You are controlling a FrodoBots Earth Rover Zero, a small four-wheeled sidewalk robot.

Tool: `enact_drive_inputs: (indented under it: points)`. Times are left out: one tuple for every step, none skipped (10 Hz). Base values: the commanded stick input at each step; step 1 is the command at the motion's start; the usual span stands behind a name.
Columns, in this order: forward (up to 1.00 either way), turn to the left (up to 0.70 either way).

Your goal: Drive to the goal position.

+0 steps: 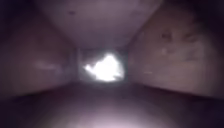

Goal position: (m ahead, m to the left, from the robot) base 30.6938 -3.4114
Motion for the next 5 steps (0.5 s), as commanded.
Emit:
enact_drive_inputs:
  points:
    - [1.00,0.14]
    - [1.00,0.15]
    - [1.00,0.12]
    - [1.00,0.09]
    - [1.00,0.08]
